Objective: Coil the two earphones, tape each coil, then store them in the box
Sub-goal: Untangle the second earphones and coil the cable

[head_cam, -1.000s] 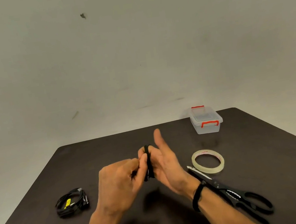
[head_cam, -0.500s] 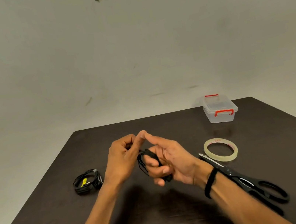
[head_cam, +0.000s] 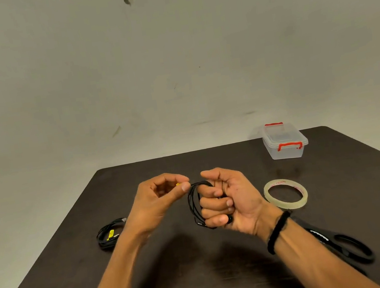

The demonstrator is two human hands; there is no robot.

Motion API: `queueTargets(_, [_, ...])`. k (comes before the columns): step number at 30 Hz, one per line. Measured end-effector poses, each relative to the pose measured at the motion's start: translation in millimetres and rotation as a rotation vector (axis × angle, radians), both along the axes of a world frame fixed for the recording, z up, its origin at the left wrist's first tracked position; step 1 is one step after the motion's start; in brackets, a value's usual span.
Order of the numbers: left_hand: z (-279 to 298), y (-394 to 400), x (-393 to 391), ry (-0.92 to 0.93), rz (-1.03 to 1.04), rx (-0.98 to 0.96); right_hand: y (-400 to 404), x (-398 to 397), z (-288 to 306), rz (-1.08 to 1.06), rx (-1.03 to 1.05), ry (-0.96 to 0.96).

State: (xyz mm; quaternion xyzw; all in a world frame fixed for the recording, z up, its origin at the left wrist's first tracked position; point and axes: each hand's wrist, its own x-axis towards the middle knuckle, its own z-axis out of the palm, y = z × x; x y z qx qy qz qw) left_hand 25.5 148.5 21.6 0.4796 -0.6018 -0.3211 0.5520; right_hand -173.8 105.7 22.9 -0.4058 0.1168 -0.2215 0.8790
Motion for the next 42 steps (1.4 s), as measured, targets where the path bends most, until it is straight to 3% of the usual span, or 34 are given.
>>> queueTargets(4, [-11, -6, -7, -0.492, 0.138, -0.316, 0, 0, -5, 0.003, 0.047, -0.034])
queueTargets(6, [-17, -8, -15, -0.58, 0.167, -0.391, -2, -2, -4, -0.012, 0.07, -0.078])
queueTargets(9, [-20, -8, -25, -0.419, 0.123, -0.298, -3, -3, -1, -0.042, 0.071, -0.108])
queueTargets(15, [-19, -8, -29, 0.145, -0.154, 0.1, -5, -3, -3, -0.032, 0.045, -0.104])
queueTargets(17, [-19, -6, -26, 0.246, -0.223, 0.206, -8, -4, -6, -0.026, 0.037, -0.086])
queueTargets(23, [-17, -7, -21, 0.397, -0.378, 0.463, -9, -3, -7, -0.019, 0.023, -0.074])
queueTargets(29, [-14, -4, -16, 0.516, -0.508, 0.566, -7, -5, -3, -0.018, -0.026, -0.055])
queueTargets(38, [-13, -2, -19, 0.539, -0.359, 0.524, -10, -4, -8, -0.201, -0.074, 0.02])
queueTargets(42, [-12, -1, -22, 0.37, -0.345, 0.39, -9, -3, -9, -0.245, -0.109, 0.055])
